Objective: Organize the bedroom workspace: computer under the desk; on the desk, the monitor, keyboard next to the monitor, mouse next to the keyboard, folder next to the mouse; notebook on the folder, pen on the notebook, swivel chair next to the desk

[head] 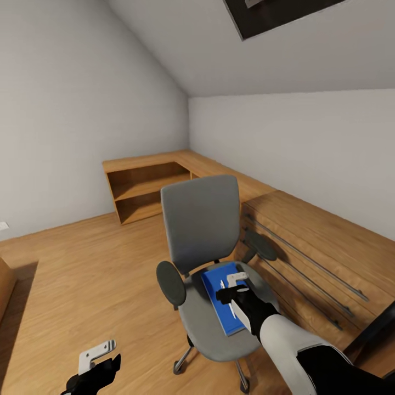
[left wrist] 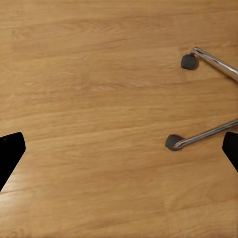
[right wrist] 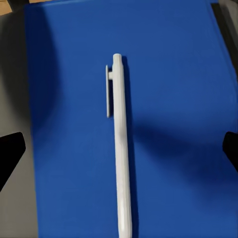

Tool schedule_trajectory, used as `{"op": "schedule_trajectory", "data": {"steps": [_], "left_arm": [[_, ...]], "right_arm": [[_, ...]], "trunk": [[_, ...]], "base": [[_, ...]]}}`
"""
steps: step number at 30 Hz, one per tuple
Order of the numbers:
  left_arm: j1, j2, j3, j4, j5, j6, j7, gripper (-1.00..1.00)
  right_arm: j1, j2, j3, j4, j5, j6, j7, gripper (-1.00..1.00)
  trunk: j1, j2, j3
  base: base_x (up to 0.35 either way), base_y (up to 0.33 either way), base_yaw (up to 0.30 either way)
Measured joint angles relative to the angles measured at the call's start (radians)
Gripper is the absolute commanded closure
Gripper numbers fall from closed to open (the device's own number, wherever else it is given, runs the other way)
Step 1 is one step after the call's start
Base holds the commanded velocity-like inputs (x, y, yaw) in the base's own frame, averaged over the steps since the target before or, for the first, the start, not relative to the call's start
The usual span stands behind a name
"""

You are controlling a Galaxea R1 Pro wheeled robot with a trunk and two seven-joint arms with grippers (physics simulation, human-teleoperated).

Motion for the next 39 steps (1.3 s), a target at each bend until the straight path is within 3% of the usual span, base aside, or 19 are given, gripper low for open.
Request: {"op": "schedule_trajectory", "data": {"steps": [11, 21, 39], "left_arm": [[0.000, 0.000, 0.000, 0.000, 0.000, 0.000, 0.000, -1.00], [0.000, 0.000, 0.000, 0.000, 0.000, 0.000, 0.001, -1.00], [0.000, 0.000, 0.000, 0.000, 0.000, 0.000, 0.001, -1.00]], "right_arm": [[0.000, -0.001, -0.021, 0.000, 0.002, -0.002, -0.001, -1.00], [0.000, -0.002, -0.025, -0.073, 0.003, 0.005, -0.002, -1.00], [0.000, -0.002, -0.027, -0.077, -0.011, 0.008, -0.002, -1.00]], "trunk": [[0.042, -0.077, -0.034], [0.042, -0.077, -0.035], [0.042, -0.077, -0.035]], "base": [[0.000, 0.000, 0.000], [0.000, 0.000, 0.000], [0.000, 0.000, 0.000]]}}
